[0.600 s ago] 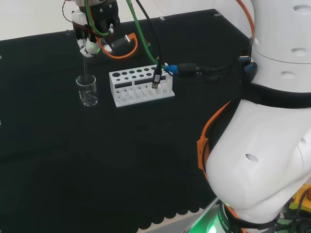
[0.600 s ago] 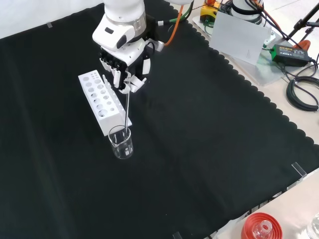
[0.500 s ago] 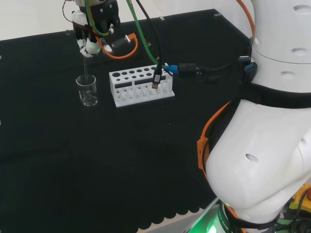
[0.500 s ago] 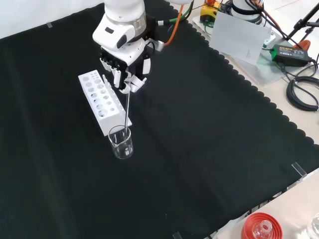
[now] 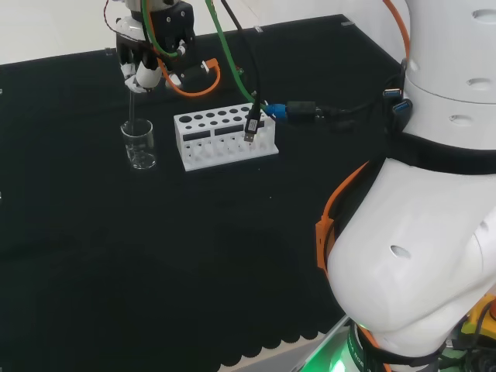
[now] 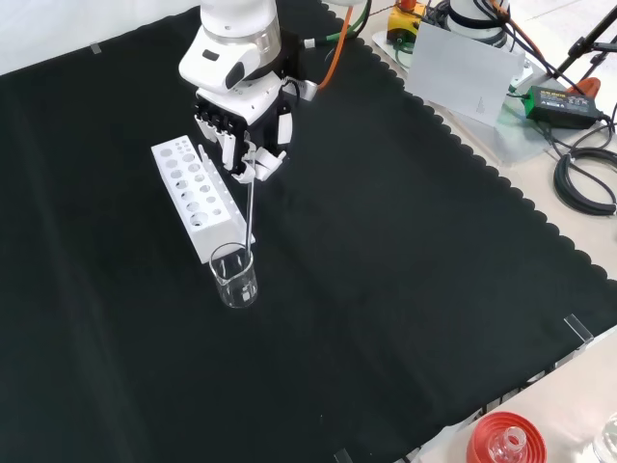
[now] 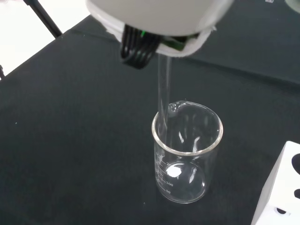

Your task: Put the glass rod back on the white test tube rack.

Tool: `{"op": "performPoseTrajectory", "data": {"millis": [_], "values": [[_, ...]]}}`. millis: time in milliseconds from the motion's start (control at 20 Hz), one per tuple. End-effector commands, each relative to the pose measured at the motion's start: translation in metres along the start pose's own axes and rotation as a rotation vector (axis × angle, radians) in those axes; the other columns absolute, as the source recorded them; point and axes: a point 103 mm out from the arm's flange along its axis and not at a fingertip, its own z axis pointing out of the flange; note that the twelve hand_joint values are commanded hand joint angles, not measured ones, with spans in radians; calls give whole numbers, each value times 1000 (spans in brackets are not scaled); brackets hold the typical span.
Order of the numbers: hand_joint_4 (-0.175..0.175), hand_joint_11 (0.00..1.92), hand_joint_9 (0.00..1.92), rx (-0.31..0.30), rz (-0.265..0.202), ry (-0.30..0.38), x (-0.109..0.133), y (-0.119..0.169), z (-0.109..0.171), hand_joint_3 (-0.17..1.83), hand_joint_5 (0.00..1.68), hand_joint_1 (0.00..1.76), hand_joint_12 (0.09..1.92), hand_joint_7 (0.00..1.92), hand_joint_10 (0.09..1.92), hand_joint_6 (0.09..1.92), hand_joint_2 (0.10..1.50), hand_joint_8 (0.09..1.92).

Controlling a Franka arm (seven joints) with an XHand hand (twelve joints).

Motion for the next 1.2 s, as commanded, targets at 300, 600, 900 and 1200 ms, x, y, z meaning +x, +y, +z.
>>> {"op": "performPoseTrajectory", "data": {"millis": [300, 600, 900, 1200], "values": [[-175, 1708, 1880, -5, 13, -5, -1, 2, -3, 837, 1246, 1218, 710, 1671, 352, 796, 576, 625], [-175, 1708, 1880, -16, 21, -12, -7, -3, -14, 837, 1246, 1218, 710, 1671, 352, 797, 576, 625], [-175, 1708, 1881, -32, 24, -18, -7, -10, -24, 837, 1246, 1218, 710, 1671, 352, 796, 576, 625], [-175, 1708, 1881, -45, 29, -20, -8, -16, -33, 837, 1246, 1218, 710, 1671, 351, 796, 576, 624]]}}
